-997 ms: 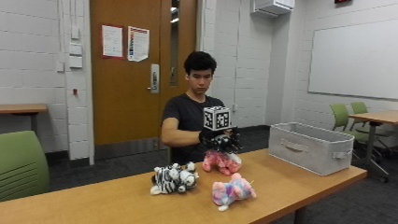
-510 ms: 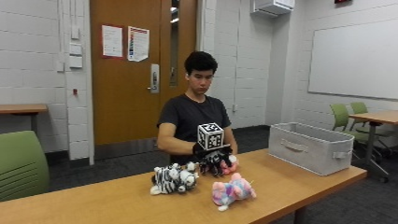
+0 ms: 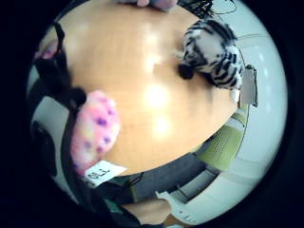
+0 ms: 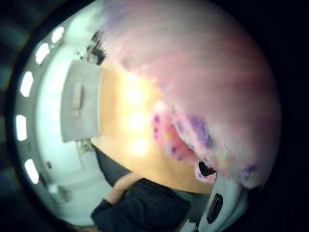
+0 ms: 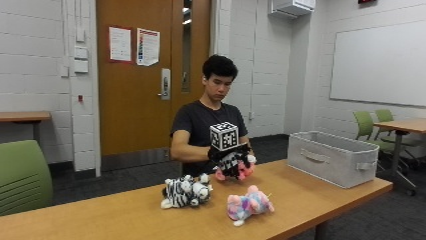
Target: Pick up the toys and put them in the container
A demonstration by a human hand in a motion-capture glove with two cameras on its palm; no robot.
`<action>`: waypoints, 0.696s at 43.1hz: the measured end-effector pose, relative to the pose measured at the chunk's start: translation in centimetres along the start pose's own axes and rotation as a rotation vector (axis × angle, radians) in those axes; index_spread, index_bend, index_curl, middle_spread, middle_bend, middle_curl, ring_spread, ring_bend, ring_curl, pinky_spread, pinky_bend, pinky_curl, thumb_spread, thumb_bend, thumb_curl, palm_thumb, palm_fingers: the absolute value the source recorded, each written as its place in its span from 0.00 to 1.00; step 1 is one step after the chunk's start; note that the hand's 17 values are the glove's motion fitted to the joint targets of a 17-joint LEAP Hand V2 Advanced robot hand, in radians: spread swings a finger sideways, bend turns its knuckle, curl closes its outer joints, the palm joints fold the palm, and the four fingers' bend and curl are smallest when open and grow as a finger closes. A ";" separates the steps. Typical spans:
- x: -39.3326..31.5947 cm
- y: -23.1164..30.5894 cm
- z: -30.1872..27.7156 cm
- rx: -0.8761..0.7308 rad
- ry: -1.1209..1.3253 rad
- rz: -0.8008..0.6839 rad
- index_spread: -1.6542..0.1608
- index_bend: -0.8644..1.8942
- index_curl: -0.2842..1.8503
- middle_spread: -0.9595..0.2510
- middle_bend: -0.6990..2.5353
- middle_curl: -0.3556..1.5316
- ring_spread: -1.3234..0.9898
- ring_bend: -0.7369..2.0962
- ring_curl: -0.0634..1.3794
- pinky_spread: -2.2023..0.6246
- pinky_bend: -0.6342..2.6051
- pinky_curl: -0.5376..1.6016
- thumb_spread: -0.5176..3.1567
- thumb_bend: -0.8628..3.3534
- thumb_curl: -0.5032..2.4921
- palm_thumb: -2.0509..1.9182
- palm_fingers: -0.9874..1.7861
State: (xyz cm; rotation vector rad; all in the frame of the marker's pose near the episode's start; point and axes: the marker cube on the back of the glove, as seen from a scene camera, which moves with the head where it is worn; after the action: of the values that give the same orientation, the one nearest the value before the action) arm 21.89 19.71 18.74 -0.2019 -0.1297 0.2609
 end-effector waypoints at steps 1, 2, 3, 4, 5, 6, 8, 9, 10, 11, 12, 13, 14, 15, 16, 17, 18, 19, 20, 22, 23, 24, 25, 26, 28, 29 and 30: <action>-0.2 -0.1 -0.5 -0.003 -0.009 0.003 0.72 0.30 0.23 0.68 0.32 0.40 0.43 0.56 0.30 0.70 0.47 0.42 0.53 0.28 0.27 0.66 0.69; -0.5 -0.2 -0.9 -0.004 -0.012 0.004 0.72 0.29 0.22 0.66 0.32 0.40 0.42 0.59 0.32 0.69 0.47 0.42 0.53 0.28 0.27 0.66 0.71; -0.8 -0.4 -1.6 -0.003 -0.010 0.000 0.72 0.29 0.21 0.65 0.32 0.40 0.41 0.60 0.33 0.68 0.48 0.42 0.53 0.28 0.27 0.66 0.71; -1.3 -0.5 -2.3 0.002 -0.009 -0.005 0.72 0.29 0.20 0.64 0.33 0.41 0.41 0.62 0.35 0.67 0.48 0.42 0.53 0.28 0.28 0.66 0.71; -1.8 -0.6 -3.3 0.011 -0.009 -0.012 0.72 0.28 0.19 0.61 0.34 0.42 0.41 0.65 0.37 0.66 0.49 0.43 0.52 0.28 0.28 0.66 0.73; -2.6 -0.7 -4.5 0.026 -0.013 -0.020 0.72 0.28 0.18 0.60 0.35 0.42 0.41 0.66 0.38 0.65 0.49 0.43 0.52 0.28 0.28 0.66 0.72; -4.4 -0.7 -7.2 0.065 -0.023 -0.038 0.72 0.28 0.16 0.57 0.37 0.44 0.41 0.68 0.40 0.64 0.50 0.44 0.50 0.28 0.29 0.67 0.72; -5.4 -0.7 -8.5 0.088 -0.026 -0.048 0.72 0.28 0.15 0.56 0.37 0.44 0.41 0.69 0.41 0.64 0.50 0.44 0.49 0.27 0.29 0.67 0.72; -6.5 -0.6 -9.9 0.111 -0.027 -0.057 0.72 0.28 0.15 0.55 0.38 0.45 0.41 0.70 0.42 0.63 0.51 0.45 0.49 0.27 0.30 0.67 0.71; -7.5 -0.6 -11.2 0.134 -0.027 -0.066 0.72 0.28 0.14 0.55 0.38 0.45 0.41 0.71 0.42 0.63 0.51 0.45 0.48 0.27 0.30 0.67 0.71; -8.6 -0.7 -12.4 0.156 -0.026 -0.076 0.72 0.29 0.13 0.54 0.39 0.46 0.41 0.71 0.43 0.63 0.51 0.45 0.48 0.27 0.30 0.67 0.71; -9.7 -0.8 -13.6 0.175 -0.025 -0.086 0.72 0.29 0.12 0.53 0.39 0.46 0.41 0.72 0.43 0.63 0.51 0.45 0.48 0.27 0.31 0.67 0.70; -10.8 -1.1 -14.8 0.191 -0.025 -0.097 0.72 0.29 0.12 0.52 0.39 0.46 0.41 0.72 0.43 0.62 0.52 0.45 0.47 0.27 0.31 0.68 0.70; -12.0 -1.4 -16.1 0.204 -0.026 -0.107 0.72 0.30 0.12 0.52 0.40 0.47 0.41 0.72 0.43 0.62 0.52 0.45 0.47 0.27 0.31 0.68 0.70; -13.2 -1.8 -17.3 0.214 -0.028 -0.116 0.72 0.30 0.11 0.51 0.40 0.47 0.41 0.73 0.43 0.62 0.52 0.45 0.46 0.27 0.32 0.68 0.69; -14.3 -2.3 -18.4 0.221 -0.029 -0.124 0.72 0.30 0.11 0.50 0.40 0.47 0.40 0.73 0.43 0.62 0.52 0.45 0.46 0.27 0.32 0.68 0.69; -15.4 -2.7 -19.3 0.226 -0.029 -0.130 0.72 0.30 0.11 0.50 0.41 0.47 0.41 0.74 0.43 0.62 0.53 0.45 0.46 0.27 0.32 0.68 0.69; -16.4 -3.0 -20.1 0.230 -0.029 -0.135 0.72 0.30 0.11 0.49 0.41 0.48 0.40 0.74 0.43 0.62 0.53 0.45 0.45 0.27 0.32 0.68 0.69; -17.5 -3.3 -20.8 0.233 -0.027 -0.139 0.72 0.30 0.11 0.49 0.41 0.48 0.40 0.74 0.43 0.62 0.53 0.45 0.45 0.27 0.33 0.68 0.68; -20.0 -3.9 -22.2 0.241 -0.023 -0.145 0.72 0.30 0.11 0.48 0.41 0.48 0.40 0.74 0.43 0.61 0.53 0.46 0.45 0.26 0.33 0.68 0.68; -21.5 -4.2 -22.9 0.245 -0.019 -0.149 0.72 0.31 0.11 0.48 0.41 0.48 0.40 0.75 0.43 0.61 0.54 0.46 0.44 0.26 0.34 0.68 0.68; -22.9 -4.5 -23.5 0.249 -0.015 -0.154 0.72 0.31 0.11 0.48 0.42 0.49 0.41 0.75 0.43 0.61 0.54 0.46 0.44 0.26 0.34 0.69 0.67; -24.3 -4.7 -24.0 0.252 -0.010 -0.159 0.72 0.31 0.11 0.48 0.42 0.49 0.41 0.75 0.43 0.61 0.54 0.46 0.44 0.26 0.34 0.69 0.67; -25.7 -4.8 -24.3 0.255 -0.006 -0.166 0.72 0.31 0.11 0.47 0.42 0.49 0.41 0.75 0.43 0.61 0.54 0.46 0.44 0.26 0.34 0.69 0.67; -28.5 -4.8 -24.9 0.259 0.001 -0.186 0.72 0.31 0.11 0.47 0.42 0.49 0.41 0.76 0.42 0.61 0.54 0.45 0.43 0.26 0.35 0.69 0.67; -30.1 -4.7 -25.1 0.261 0.003 -0.198 0.72 0.31 0.11 0.47 0.42 0.49 0.41 0.76 0.42 0.61 0.54 0.45 0.43 0.26 0.35 0.69 0.67; -31.6 -4.6 -25.2 0.261 0.004 -0.211 0.72 0.31 0.11 0.46 0.42 0.50 0.41 0.76 0.42 0.61 0.55 0.46 0.43 0.26 0.35 0.69 0.66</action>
State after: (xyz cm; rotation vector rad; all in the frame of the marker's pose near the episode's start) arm -3.42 2.31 -7.89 0.0703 -0.1106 0.0651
